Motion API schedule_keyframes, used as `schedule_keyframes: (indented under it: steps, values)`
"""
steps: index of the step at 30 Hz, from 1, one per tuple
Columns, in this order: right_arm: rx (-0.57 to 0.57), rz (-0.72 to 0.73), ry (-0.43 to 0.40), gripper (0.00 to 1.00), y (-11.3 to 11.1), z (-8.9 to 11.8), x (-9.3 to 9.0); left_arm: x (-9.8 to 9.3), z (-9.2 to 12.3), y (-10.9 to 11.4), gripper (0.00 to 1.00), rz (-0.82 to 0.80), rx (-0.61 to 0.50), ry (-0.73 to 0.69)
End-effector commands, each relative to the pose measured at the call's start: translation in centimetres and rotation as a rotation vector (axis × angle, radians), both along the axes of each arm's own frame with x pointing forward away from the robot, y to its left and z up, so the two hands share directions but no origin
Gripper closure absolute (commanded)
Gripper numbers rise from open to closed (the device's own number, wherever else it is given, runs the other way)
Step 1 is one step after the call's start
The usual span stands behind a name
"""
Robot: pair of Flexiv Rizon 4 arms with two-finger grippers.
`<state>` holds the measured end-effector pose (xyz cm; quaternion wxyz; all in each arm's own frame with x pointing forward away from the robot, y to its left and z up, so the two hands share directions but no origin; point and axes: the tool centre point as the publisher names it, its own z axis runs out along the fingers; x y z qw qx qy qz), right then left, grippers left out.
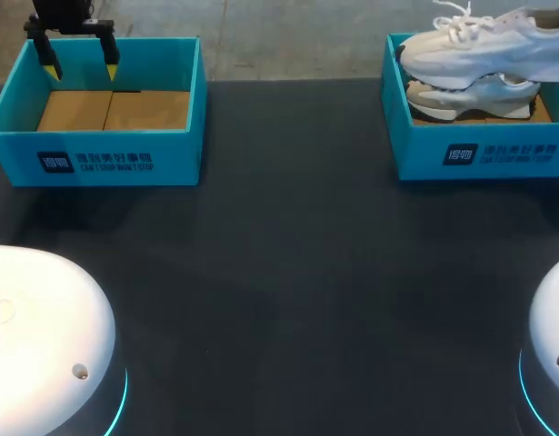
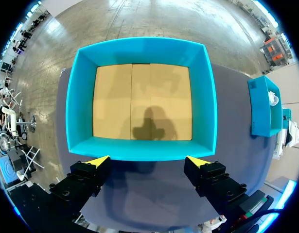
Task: Take the shoe out of the shoebox, open the shoe tongue, remove and reinsert the insole, then place the shoe into the shoebox
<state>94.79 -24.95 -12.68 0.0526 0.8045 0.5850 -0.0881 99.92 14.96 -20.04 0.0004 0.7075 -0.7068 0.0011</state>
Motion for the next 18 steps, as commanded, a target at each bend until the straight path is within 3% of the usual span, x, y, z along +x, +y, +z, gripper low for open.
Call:
schedule_keyframes:
  steps: [1, 11, 18]
  values:
    - [-0.007, -0.005, -0.029, 1.00, 1.6, -0.1, -2.1, 0.0, 0.0, 0.0, 0.00, 0.000, 0.001, 0.001]
    - [-0.043, -0.049, -0.022, 1.00, 7.0, 0.5, -5.9, 0.0, 0.0, 0.0, 0.00, 0.000, 0.001, 0.001]
    - [-0.030, -0.092, -0.046, 1.00, 8.5, -0.5, -9.4, 0.0, 0.0, 0.0, 0.00, 0.000, 0.001, 0.001]
